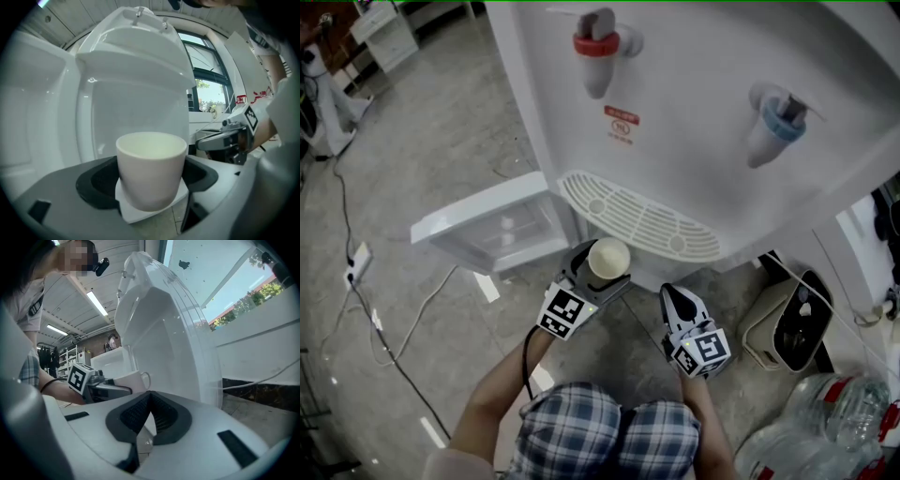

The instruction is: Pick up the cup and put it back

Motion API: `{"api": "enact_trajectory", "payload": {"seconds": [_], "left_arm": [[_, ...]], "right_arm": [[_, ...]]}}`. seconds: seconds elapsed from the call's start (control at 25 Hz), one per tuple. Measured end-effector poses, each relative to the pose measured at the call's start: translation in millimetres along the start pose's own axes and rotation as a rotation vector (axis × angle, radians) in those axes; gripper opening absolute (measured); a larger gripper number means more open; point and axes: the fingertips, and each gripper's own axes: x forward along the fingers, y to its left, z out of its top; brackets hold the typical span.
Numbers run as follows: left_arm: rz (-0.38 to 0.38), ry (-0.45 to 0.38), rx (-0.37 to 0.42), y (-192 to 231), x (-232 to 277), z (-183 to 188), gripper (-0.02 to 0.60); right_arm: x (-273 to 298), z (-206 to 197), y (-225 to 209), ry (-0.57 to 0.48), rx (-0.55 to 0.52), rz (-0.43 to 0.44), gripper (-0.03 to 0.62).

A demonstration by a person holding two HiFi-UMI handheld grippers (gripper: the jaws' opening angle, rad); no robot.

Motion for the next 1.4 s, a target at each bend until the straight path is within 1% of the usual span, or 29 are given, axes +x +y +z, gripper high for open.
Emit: {"api": "enact_trajectory", "payload": {"seconds": [0.12,0.24,0.4,0.52,0.68,0.92,1.0,1.08,1.4], "left_arm": [[-0.015,-0.007,0.029,-6.2,-26.2,6.7,0.423],[-0.018,-0.013,0.030,-9.8,-43.0,9.4,0.423],[0.000,-0.030,0.009,-8.5,-51.7,12.9,0.423],[0.000,-0.036,0.026,-9.9,-48.8,16.1,0.423],[-0.001,-0.032,0.036,-9.0,-35.9,15.6,0.423],[0.035,-0.023,-0.012,3.0,-4.9,6.5,0.423],[0.045,-0.017,-0.013,6.9,7.4,2.6,0.423],[0.049,-0.006,-0.016,10.1,22.1,-2.7,0.423],[0.076,0.042,-0.079,28.0,79.8,-28.7,0.423]], "right_arm": [[2.4,-0.4,-1.1,-0.004,0.004,0.000,0.017],[4.0,-2.5,0.0,-0.006,0.011,0.005,0.017],[5.1,-1.9,1.4,-0.007,0.006,0.011,0.017],[4.5,-1.5,1.1,-0.007,0.005,0.009,0.017],[4.8,-1.5,2.5,-0.005,0.008,0.013,0.017],[3.9,-0.2,3.5,-0.007,0.010,0.014,0.017],[3.2,0.2,2.2,-0.010,0.013,0.011,0.017],[2.5,0.5,1.2,-0.011,0.015,0.010,0.017],[1.9,-1.4,1.2,-0.008,0.021,0.011,0.017]]}}
